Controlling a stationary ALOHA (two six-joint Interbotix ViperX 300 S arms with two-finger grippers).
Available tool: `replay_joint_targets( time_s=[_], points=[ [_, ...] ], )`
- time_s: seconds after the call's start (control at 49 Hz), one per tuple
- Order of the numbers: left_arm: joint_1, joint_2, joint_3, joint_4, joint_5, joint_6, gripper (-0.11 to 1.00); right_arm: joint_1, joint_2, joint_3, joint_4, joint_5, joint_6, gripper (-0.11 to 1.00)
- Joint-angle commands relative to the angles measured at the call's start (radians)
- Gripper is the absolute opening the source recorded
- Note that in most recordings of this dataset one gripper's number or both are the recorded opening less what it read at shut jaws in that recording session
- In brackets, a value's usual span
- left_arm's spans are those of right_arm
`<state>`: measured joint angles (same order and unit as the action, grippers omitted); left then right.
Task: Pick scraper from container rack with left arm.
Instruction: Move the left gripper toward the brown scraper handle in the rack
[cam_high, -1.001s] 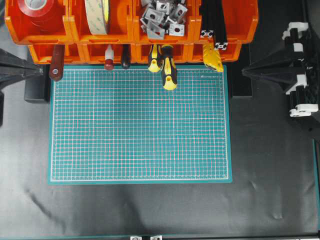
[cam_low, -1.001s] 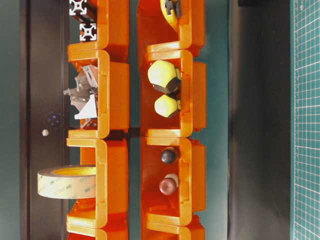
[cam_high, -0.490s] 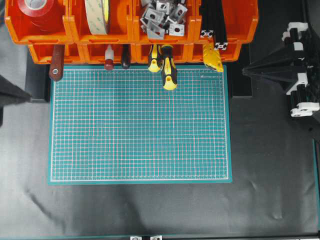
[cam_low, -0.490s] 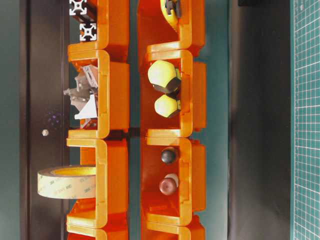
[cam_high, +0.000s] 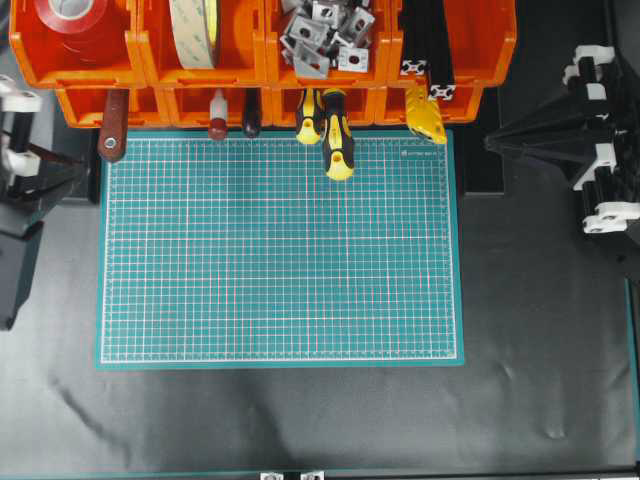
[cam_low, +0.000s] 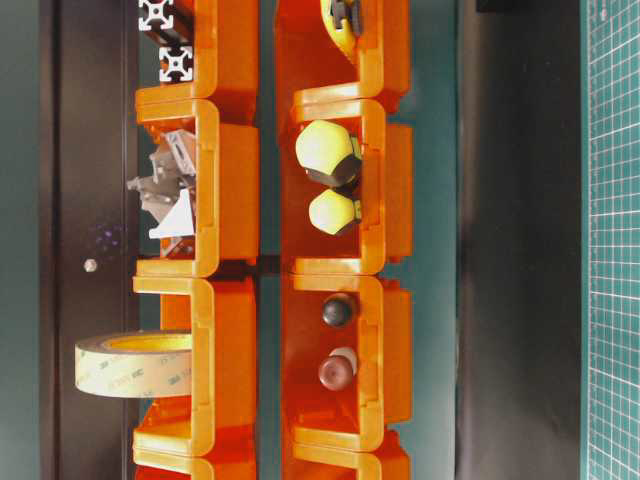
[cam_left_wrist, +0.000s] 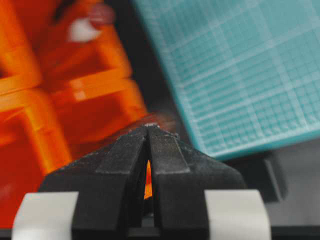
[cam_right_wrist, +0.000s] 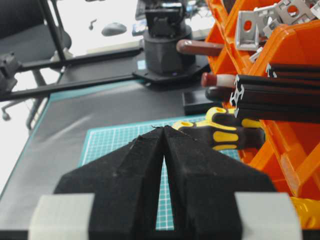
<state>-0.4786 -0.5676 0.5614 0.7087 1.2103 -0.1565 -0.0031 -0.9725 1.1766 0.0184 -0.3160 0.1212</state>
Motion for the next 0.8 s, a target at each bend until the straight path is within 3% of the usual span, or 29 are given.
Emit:
replay_joint_targets(
  time_s=[0.0,0.102,0.163,0.715,0.776],
  points=[
    [-0.08,0.018,0.021,0.12,0.049,-0.17,0.0,-0.002,0.005,-0.034,0.002,-0.002,0.002,0.0],
    [-0.147,0.054,0.061,0.244,0.112,-0.316,0.0,-0.002,0.005,-0.032,0.002,0.002,0.002,0.0],
    [-0.16,0.072,0.074,0.278,0.135,-0.365,0.0,-0.002,0.005,-0.032,0.002,0.005,0.002,0.0],
    [-0.153,0.104,0.138,0.276,0.067,-0.423,0.01,-0.002,0.0,-0.025,0.003,0.026,0.0,0.0],
    [-0.147,0.098,0.153,0.275,0.041,-0.434,0.07,-0.003,-0.003,-0.025,0.003,0.026,0.0,0.0]
  ],
)
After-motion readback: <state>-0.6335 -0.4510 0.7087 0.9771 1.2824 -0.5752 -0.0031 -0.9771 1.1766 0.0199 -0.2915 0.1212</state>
